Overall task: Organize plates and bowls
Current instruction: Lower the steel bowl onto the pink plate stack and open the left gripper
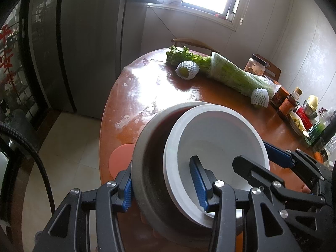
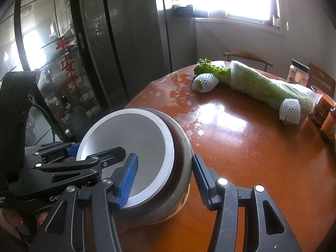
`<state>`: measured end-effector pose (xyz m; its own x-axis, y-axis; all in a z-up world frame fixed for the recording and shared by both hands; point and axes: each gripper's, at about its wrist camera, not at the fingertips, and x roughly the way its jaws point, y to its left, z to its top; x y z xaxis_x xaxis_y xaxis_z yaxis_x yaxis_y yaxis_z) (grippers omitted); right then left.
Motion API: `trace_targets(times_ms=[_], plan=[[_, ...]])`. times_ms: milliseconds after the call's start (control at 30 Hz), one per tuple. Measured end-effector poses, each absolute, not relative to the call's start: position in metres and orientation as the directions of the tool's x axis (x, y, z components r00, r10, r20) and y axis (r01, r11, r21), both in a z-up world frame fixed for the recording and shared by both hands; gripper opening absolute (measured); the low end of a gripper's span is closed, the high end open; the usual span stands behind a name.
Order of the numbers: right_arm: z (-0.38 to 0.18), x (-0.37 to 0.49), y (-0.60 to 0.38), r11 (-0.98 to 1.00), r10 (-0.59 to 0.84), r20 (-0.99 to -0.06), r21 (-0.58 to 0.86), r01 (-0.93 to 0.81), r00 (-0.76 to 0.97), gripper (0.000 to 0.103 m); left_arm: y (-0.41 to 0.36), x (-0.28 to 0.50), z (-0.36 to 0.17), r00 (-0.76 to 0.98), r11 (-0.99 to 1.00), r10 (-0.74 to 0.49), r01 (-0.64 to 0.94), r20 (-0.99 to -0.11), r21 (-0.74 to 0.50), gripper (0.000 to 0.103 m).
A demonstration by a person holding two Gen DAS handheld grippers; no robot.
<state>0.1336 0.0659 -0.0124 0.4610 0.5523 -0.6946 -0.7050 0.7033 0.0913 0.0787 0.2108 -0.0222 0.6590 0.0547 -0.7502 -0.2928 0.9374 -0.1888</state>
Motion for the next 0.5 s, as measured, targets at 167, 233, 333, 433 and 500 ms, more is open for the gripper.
trace_targets(times_ms=[167, 233, 333, 433, 500], plan=[[-0.0124, 0.1326, 0.0660, 0.703, 0.552, -0.695, 0.093, -0.705, 0.460, 0.056, 0.2104, 0.0788, -0.0218, 0.659, 0.936, 0.053, -0.294, -0.750, -0.193, 0.048], [-0.0126, 0.1329, 0.0658, 0.706, 0.550, -0.696, 0.092, -0.702, 0.462, 0.056, 0.2103, 0.0788, -0.0217, 0.658, 0.936, 0.053, -0.294, -0.751, -0.192, 0.048], [-0.0126, 0.1338, 0.0649, 0.708, 0.548, -0.696, 0.090, -0.701, 0.464, 0.056, 0.2100, 0.0788, -0.0215, 0.658, 0.936, 0.054, -0.295, -0.751, -0.191, 0.048], [-0.0128, 0.1346, 0.0646, 0.709, 0.548, -0.696, 0.091, -0.700, 0.464, 0.056, 0.2101, 0.0789, -0.0213, 0.658, 0.936, 0.055, -0.295, -0.751, -0.190, 0.048], [-0.0124, 0.1343, 0.0645, 0.710, 0.546, -0.696, 0.090, -0.699, 0.465, 0.057, 0.2111, 0.0788, -0.0223, 0.658, 0.937, 0.057, -0.295, -0.751, -0.188, 0.048]])
